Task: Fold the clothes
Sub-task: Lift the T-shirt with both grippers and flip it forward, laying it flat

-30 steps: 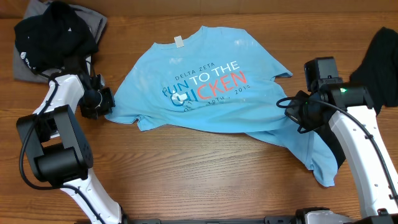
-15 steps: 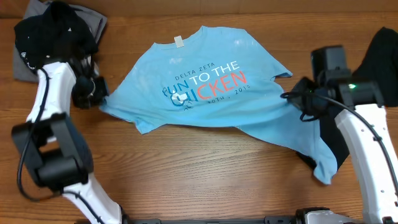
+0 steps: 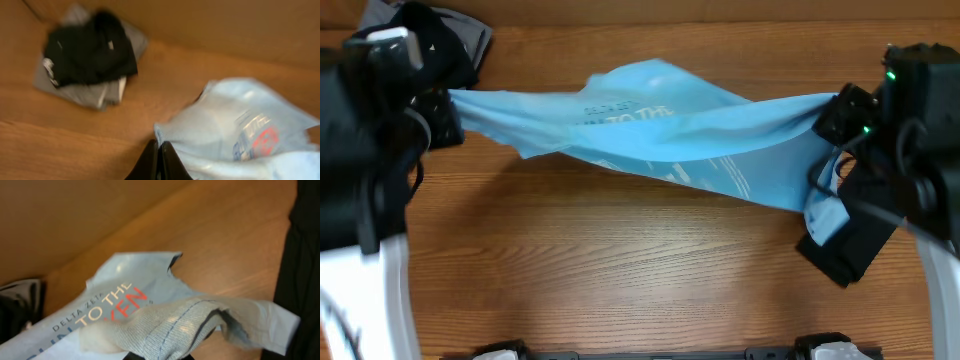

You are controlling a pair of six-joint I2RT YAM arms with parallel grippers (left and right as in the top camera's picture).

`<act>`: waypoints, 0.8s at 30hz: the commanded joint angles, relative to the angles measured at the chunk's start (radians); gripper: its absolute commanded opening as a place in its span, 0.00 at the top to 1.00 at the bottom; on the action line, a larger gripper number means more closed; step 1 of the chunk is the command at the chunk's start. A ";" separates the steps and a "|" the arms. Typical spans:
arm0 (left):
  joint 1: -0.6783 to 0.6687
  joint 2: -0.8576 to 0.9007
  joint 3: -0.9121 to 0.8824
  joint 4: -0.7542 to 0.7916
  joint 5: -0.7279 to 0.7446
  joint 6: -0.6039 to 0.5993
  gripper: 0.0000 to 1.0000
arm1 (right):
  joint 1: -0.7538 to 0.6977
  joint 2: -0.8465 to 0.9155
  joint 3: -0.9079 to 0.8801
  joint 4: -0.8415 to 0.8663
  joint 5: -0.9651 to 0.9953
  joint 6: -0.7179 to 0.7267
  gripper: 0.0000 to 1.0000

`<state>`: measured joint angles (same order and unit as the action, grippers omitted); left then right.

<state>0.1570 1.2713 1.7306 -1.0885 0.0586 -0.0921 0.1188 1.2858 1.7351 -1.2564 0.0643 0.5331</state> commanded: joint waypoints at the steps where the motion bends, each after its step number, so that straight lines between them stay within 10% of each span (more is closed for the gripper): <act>1: -0.016 -0.130 0.036 0.003 -0.071 -0.035 0.96 | 0.018 -0.092 0.042 0.010 0.026 -0.040 0.96; 11: -0.029 -0.383 0.131 0.008 -0.148 -0.047 0.96 | 0.018 -0.312 0.047 0.112 0.105 -0.064 0.96; 24: -0.029 -0.200 0.186 0.218 -0.136 -0.077 0.96 | 0.018 -0.220 0.054 0.251 0.171 -0.061 0.96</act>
<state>0.1322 0.9463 1.9179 -0.8715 -0.0647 -0.1394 0.1326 0.9962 1.7756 -1.0233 0.1902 0.4767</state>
